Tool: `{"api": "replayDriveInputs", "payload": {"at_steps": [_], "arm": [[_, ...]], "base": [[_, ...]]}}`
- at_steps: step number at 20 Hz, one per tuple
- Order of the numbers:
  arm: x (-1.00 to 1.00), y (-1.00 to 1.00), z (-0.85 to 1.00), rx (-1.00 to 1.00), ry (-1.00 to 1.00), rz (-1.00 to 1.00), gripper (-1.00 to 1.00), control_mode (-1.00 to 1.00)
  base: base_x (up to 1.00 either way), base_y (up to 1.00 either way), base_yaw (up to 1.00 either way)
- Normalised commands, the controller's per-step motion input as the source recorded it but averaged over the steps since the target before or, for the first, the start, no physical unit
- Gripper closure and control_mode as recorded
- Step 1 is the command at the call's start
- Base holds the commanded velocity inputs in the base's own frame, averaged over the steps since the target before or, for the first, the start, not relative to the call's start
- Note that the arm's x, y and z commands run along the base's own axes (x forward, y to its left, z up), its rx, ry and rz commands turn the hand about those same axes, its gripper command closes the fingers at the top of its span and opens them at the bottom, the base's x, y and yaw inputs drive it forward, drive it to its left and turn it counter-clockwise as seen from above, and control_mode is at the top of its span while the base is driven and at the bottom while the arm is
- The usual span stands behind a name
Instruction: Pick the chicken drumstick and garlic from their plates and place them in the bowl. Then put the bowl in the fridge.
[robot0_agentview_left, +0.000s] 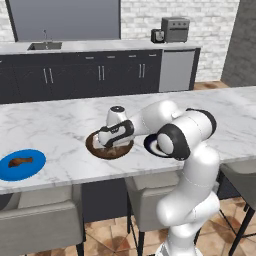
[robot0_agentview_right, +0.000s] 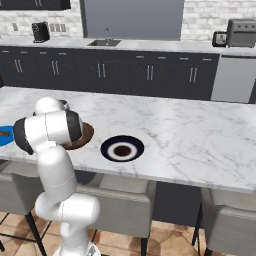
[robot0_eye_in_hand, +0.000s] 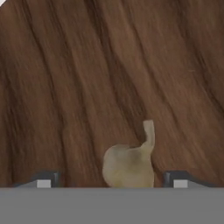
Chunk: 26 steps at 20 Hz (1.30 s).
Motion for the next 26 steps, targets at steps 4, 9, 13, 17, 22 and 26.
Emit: {"api": "replayDriveInputs", "payload": {"at_steps": [4,9,13,17,22,26], "arm": [[0.00,0.00,0.15,0.00,0.00,0.00,-1.00,-1.00],[-0.02,0.09,0.57,0.01,0.00,0.02,-1.00,-1.00],[-0.28,0.15,0.63,0.00,0.01,0.09,-1.00,-1.00],[-0.39,0.24,0.49,0.00,0.01,0.16,-1.00,-1.00],[-0.40,0.36,0.33,0.00,0.00,0.24,-1.00,-1.00],[-0.56,0.08,0.16,0.00,0.00,0.20,-1.00,-1.00]], "base": [[0.00,0.00,0.00],[0.00,0.00,0.00],[0.00,0.00,0.00],[0.00,0.00,0.00],[0.00,0.00,0.00],[0.00,0.00,0.00]]}}
